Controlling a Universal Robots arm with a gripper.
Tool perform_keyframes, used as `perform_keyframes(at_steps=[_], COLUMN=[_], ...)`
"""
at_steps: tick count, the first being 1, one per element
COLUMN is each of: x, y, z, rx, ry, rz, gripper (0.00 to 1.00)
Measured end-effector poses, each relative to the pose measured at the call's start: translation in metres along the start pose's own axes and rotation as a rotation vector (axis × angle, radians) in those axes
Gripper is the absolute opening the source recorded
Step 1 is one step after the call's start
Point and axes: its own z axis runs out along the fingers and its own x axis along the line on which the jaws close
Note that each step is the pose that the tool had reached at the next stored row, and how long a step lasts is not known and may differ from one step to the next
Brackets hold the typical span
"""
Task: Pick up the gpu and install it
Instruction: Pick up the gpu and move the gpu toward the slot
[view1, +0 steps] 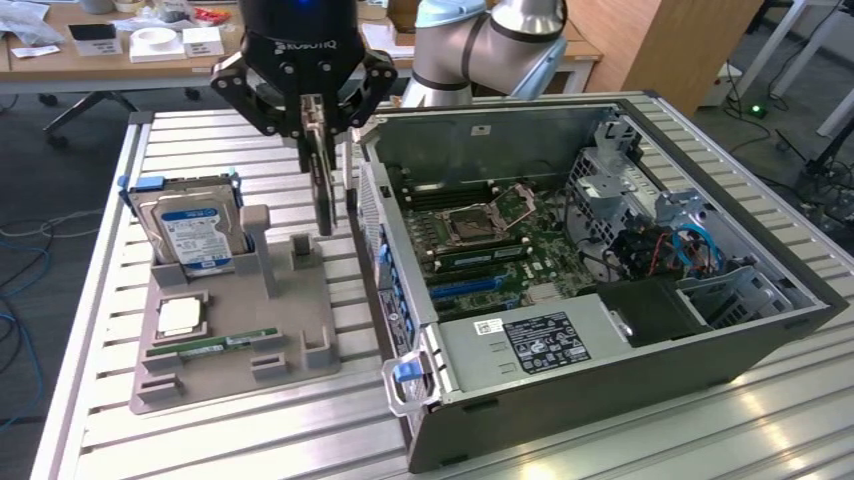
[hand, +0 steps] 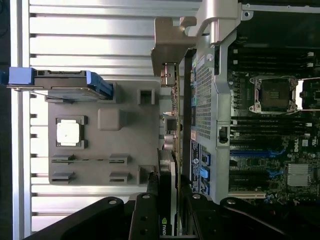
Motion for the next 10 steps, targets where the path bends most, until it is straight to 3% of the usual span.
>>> perform_keyframes(at_steps=[10], x=[-0.037], y=[0.0006], z=[0.0009], rx=[-0.0103], ry=[0.0001], rz=[0.000], gripper=[0.27])
